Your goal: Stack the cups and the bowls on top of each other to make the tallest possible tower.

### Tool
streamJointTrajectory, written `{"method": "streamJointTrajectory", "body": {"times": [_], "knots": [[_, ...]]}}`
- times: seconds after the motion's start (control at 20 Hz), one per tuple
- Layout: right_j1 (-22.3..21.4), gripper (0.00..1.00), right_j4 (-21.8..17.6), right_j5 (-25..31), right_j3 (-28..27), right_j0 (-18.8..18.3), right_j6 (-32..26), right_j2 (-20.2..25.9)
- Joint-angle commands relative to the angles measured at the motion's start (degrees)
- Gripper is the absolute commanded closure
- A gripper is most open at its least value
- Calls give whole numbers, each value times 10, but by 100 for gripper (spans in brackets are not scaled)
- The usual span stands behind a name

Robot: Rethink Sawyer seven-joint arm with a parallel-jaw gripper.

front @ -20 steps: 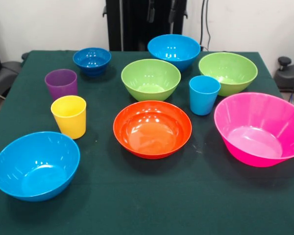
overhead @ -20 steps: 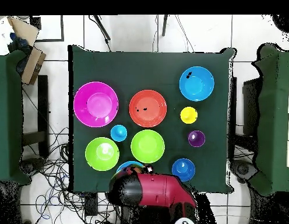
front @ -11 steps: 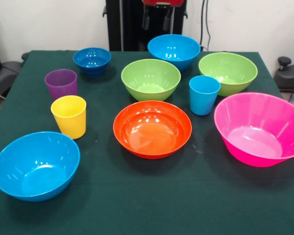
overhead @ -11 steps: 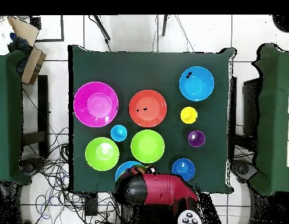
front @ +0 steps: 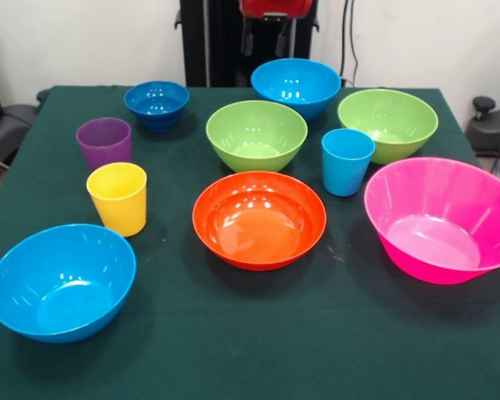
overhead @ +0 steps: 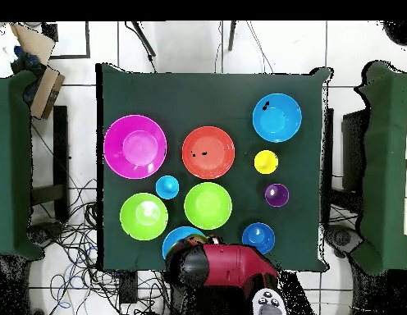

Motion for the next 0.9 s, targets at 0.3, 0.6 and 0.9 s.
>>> {"method": "streamJointTrajectory", "body": {"times": [0.3, 0.6, 0.9], "knots": [[48, 0, -26, -41, 12, -20, 46, 58], [49, 0, -22, -40, 14, -27, 48, 63], [47, 0, -19, -34, 18, -36, 46, 72]]}}
